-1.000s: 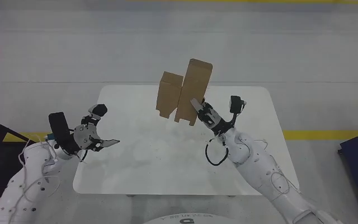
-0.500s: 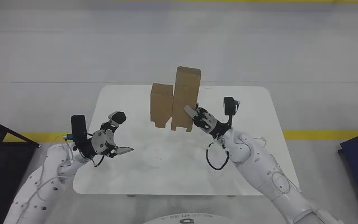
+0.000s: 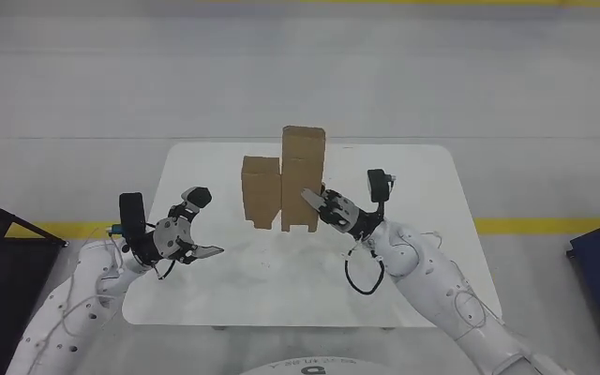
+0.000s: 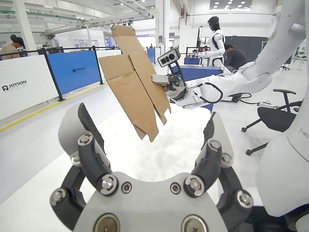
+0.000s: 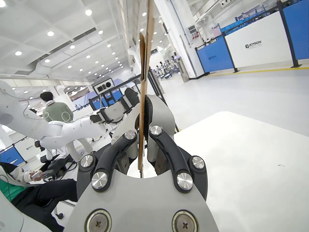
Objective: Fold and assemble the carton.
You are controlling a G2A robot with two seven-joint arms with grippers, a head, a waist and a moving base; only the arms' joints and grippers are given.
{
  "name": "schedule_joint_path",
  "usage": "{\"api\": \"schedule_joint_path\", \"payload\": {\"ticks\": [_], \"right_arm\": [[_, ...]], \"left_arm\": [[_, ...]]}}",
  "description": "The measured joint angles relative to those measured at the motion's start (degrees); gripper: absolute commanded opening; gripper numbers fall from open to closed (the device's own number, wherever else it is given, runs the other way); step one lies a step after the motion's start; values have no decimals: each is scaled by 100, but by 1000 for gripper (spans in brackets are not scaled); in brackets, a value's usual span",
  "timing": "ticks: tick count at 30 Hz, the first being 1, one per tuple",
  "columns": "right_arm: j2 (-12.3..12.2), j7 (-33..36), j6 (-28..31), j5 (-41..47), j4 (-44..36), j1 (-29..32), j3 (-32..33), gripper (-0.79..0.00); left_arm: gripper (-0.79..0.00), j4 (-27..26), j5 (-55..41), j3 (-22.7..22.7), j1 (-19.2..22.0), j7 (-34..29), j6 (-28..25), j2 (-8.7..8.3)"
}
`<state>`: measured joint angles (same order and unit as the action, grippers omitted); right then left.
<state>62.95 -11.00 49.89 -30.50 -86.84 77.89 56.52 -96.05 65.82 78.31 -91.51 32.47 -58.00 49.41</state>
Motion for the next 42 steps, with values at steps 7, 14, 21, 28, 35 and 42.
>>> {"api": "schedule_joint_path", "payload": {"ticks": [7,14,21,28,35,42], "right_arm": [[27,-45,-101,73,-117,11,-5,-785],[122,13,43,777,55,-211,-86,-785],[151,707,55,697,145,-335,-213,-785],[145,1279,239,543,185,-389,-237,-785],[112,1732,405,475,217,-390,-192,-785],[86,2052,486,497,237,-398,-152,-785]], "left_arm": [[0,-23,-86,-66,-20,-164,5,4],[-219,206,-945,-583,255,-699,0,-82],[-317,677,-2343,-1714,1031,-1104,0,-339],[-305,848,-2889,-2245,1636,-1805,0,-641],[-252,759,-2962,-2602,1881,-1589,0,-860],[-354,785,-2657,-2932,2016,-1034,0,-1091]]}}
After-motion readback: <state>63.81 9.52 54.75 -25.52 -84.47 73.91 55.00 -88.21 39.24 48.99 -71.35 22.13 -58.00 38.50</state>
